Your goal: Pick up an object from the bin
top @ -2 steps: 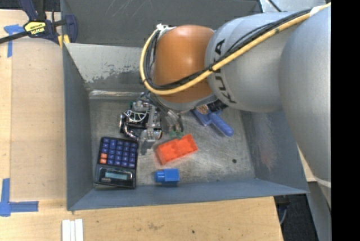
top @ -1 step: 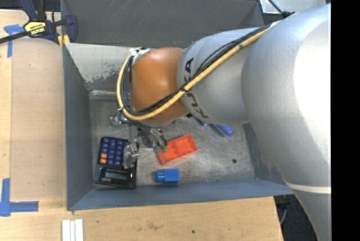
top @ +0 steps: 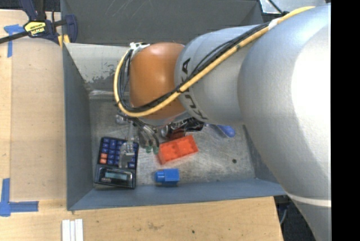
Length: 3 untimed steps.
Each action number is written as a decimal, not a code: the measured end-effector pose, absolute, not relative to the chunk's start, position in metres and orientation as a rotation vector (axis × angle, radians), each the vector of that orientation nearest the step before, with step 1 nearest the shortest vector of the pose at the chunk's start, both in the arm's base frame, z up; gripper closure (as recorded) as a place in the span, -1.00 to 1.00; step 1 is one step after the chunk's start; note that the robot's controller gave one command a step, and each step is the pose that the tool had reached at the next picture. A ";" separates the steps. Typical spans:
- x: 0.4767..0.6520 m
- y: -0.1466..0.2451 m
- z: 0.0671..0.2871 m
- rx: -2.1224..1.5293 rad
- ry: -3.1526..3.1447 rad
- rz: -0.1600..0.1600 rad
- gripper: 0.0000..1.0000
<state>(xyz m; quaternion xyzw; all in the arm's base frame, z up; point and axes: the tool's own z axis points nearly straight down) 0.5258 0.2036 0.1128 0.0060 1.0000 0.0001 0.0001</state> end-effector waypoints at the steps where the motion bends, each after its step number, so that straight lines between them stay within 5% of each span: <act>1: 0.524 0.207 0.106 0.055 3.134 0.003 -1.00; 2: 0.515 0.225 0.079 0.617 3.079 -0.002 1.00; 3: 0.516 0.225 0.079 0.618 3.080 -0.002 1.00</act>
Offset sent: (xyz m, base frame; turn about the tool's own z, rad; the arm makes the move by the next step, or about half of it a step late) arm -0.0138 0.0220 -0.0428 0.3914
